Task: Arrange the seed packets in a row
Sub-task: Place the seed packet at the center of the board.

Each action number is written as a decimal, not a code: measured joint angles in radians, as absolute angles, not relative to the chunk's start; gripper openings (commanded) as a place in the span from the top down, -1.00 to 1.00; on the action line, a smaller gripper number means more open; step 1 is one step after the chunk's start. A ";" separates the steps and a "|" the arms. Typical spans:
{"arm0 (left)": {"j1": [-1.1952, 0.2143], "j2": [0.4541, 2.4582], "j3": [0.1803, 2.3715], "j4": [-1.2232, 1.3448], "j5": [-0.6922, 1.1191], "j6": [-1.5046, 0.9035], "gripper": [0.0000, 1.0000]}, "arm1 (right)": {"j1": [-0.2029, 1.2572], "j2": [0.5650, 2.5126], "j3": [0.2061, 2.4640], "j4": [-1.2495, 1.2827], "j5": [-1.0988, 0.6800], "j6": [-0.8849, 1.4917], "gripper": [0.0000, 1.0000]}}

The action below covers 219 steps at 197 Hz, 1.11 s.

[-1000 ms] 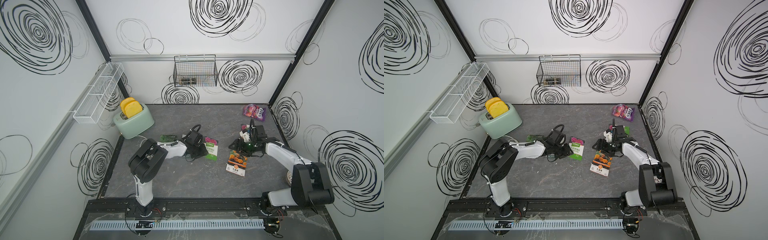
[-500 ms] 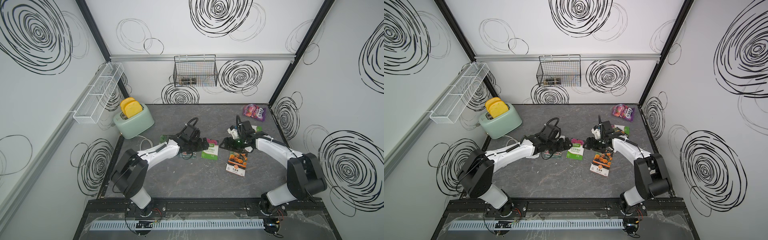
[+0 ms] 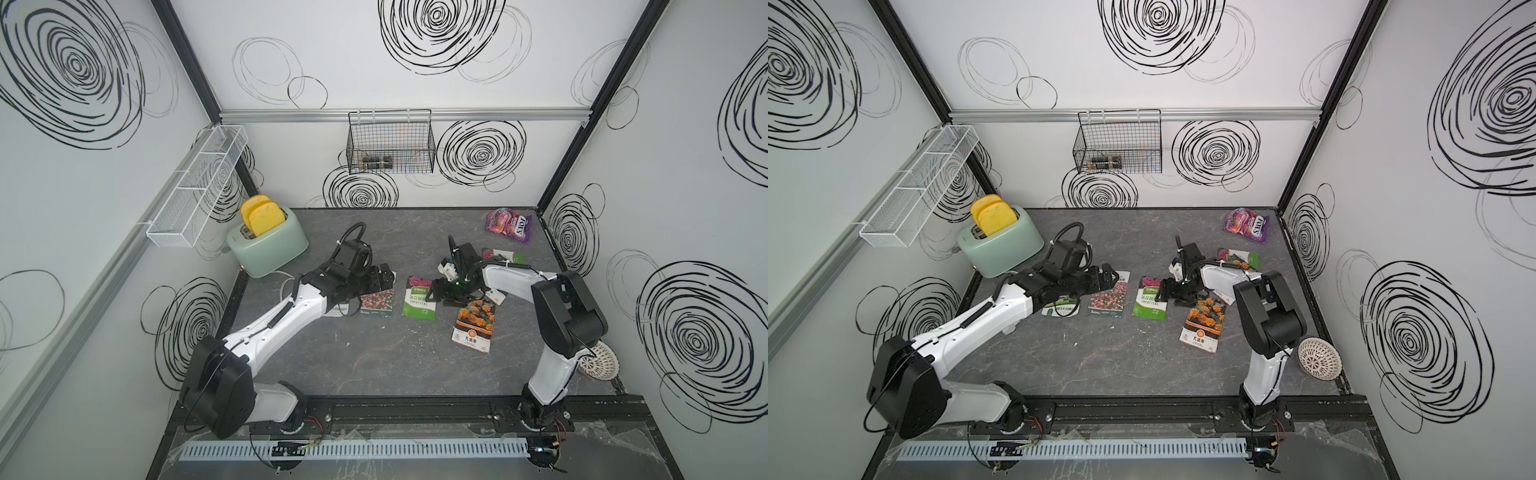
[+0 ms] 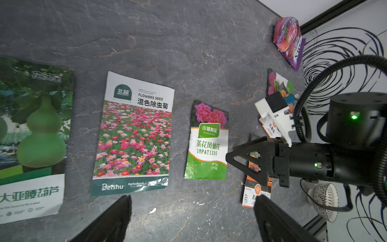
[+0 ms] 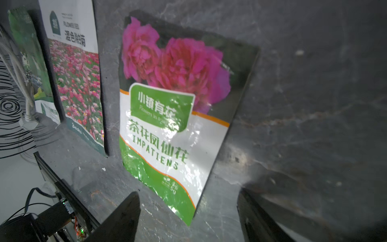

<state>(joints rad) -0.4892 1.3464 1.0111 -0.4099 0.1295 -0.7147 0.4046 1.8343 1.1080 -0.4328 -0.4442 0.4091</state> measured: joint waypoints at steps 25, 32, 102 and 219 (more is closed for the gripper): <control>-0.452 1.324 0.981 -0.418 0.131 -0.703 -0.92 | 0.415 1.870 1.152 -0.431 -0.442 0.404 -0.51; -0.443 1.321 0.975 -0.418 0.132 -0.700 -0.92 | 0.417 1.879 1.164 -0.430 -0.442 0.403 -0.50; -0.386 1.308 0.953 -0.423 0.150 -0.678 -0.93 | 0.429 1.956 1.266 -0.433 -0.437 0.388 -0.50; -0.378 1.305 0.953 -0.423 0.159 -0.669 -0.92 | 0.426 1.826 1.099 -0.432 -0.420 0.392 -0.49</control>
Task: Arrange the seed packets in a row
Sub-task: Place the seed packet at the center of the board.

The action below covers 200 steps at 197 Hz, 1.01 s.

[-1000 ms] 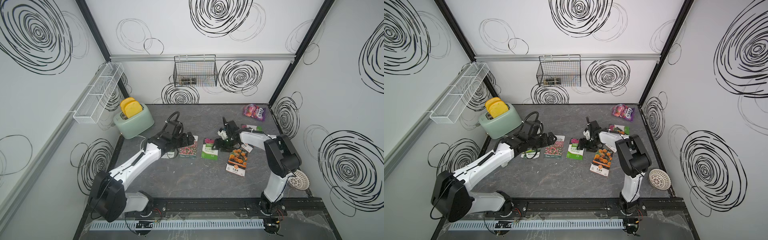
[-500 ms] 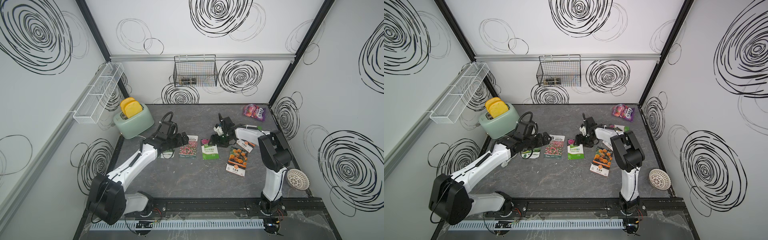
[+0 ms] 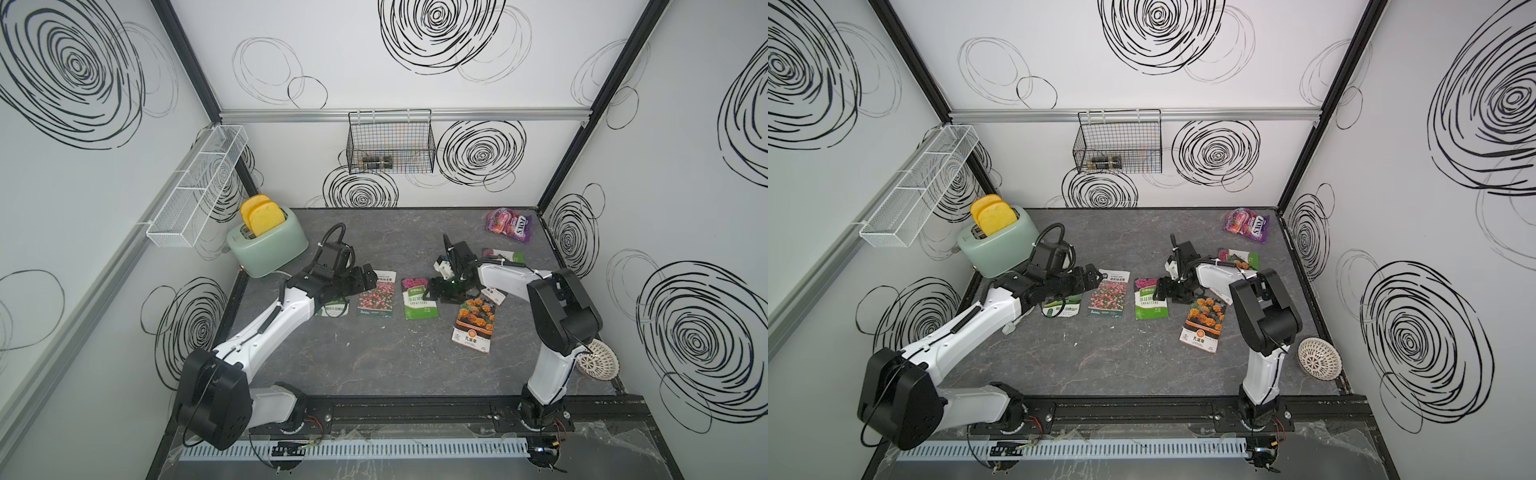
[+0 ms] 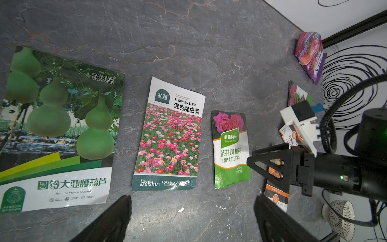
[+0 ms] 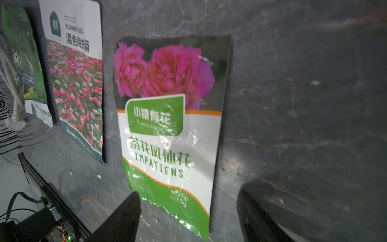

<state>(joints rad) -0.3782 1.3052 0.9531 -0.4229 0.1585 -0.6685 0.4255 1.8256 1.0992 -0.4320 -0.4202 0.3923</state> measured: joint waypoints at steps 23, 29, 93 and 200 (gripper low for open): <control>-0.377 1.305 0.953 -0.423 0.159 -0.667 -0.92 | 0.431 1.797 1.060 -0.418 -0.428 0.405 -0.49; -0.376 1.305 0.952 -0.422 0.159 -0.666 -0.92 | 0.435 1.795 1.055 -0.414 -0.430 0.408 -0.49; -0.376 1.299 0.912 -0.422 0.159 -0.665 -0.92 | 0.495 1.800 1.055 -0.383 -0.438 0.432 -0.48; -0.376 1.283 0.899 -0.420 0.159 -0.665 -0.92 | 0.525 1.822 1.082 -0.380 -0.440 0.448 -0.48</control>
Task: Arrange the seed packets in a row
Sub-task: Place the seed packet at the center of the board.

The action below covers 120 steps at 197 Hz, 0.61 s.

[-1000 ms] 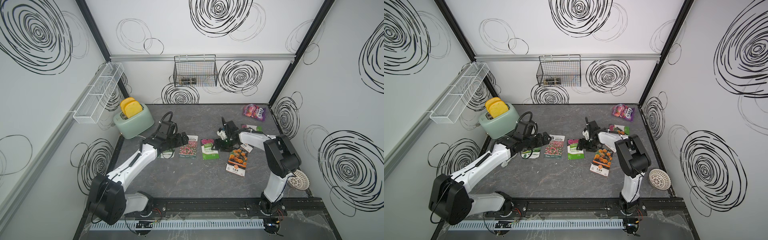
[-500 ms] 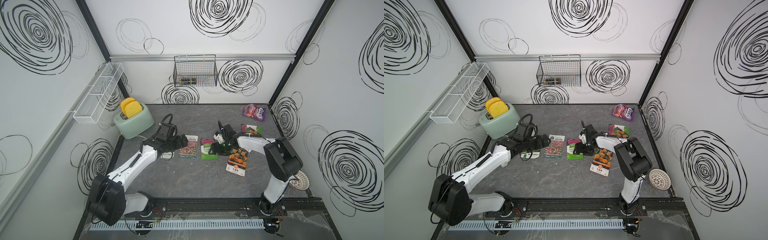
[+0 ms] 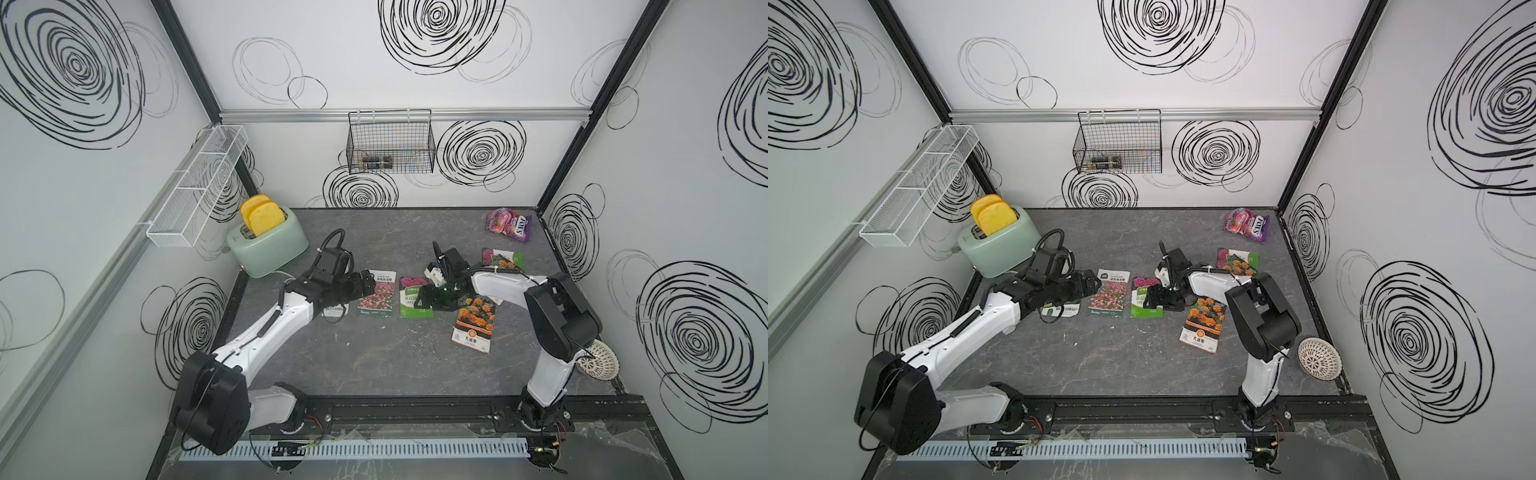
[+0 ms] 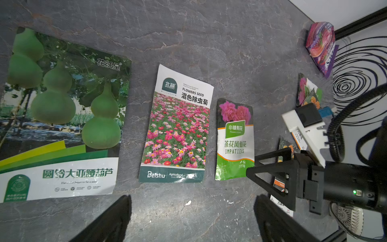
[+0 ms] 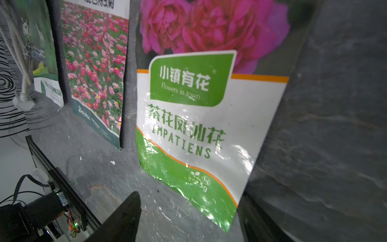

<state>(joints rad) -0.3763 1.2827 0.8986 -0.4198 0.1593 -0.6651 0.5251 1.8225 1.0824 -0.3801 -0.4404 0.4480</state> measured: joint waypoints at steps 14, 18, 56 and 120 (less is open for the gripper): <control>-0.376 1.283 0.899 -0.420 0.160 -0.665 -0.92 | 0.532 1.827 1.087 -0.380 -0.440 0.449 -0.48; -0.376 1.283 0.899 -0.420 0.160 -0.665 -0.93 | 0.533 1.828 1.089 -0.380 -0.440 0.450 -0.48; -0.374 1.283 0.896 -0.417 0.160 -0.665 -0.92 | 0.530 1.826 1.090 -0.381 -0.429 0.449 -0.48; -0.455 1.444 0.963 -0.375 0.165 -0.635 -0.92 | 0.335 1.675 1.083 -0.403 -0.437 0.432 -0.48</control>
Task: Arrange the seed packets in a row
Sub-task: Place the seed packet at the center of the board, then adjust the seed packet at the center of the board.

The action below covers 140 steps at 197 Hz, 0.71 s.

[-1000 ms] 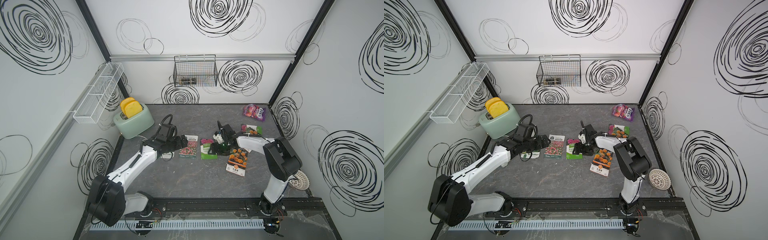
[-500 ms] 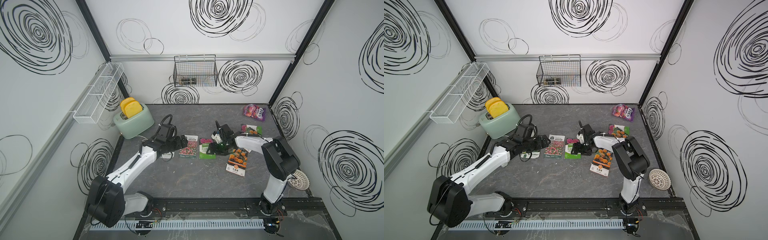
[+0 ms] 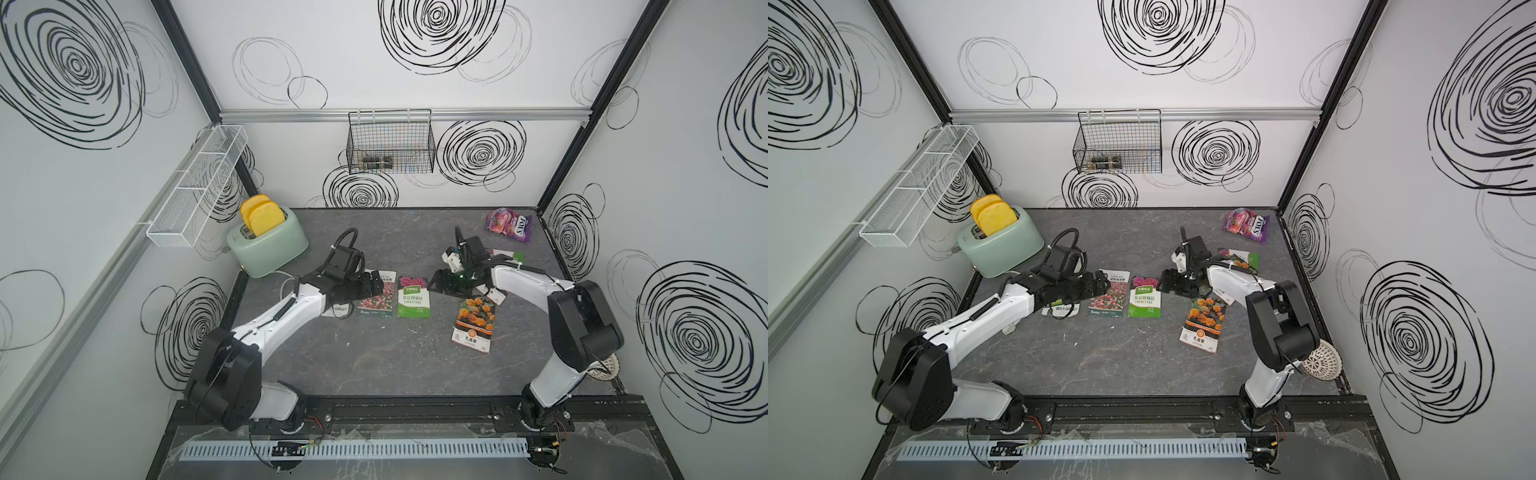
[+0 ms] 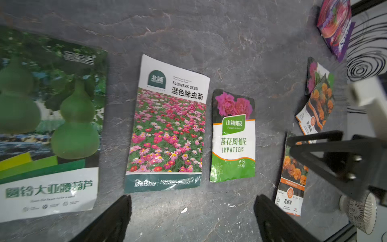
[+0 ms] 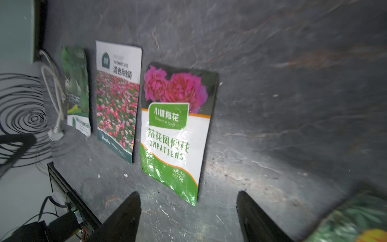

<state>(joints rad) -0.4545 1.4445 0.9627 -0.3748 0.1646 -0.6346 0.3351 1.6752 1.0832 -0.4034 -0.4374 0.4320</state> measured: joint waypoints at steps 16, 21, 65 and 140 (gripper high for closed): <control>-0.487 1.508 0.991 -0.344 0.179 -0.624 -0.93 | 0.271 1.634 1.079 -0.411 -0.441 0.419 -0.48; -0.496 1.529 1.002 -0.336 0.183 -0.620 -0.92 | 0.255 1.625 1.077 -0.414 -0.441 0.415 -0.48; -0.536 1.716 1.144 -0.267 0.236 -0.597 -0.92 | 0.191 1.592 1.044 -0.445 -0.450 0.388 -0.48; -0.535 1.941 1.312 -0.207 0.300 -0.564 -0.92 | 0.079 1.586 1.028 -0.471 -0.454 0.358 -0.48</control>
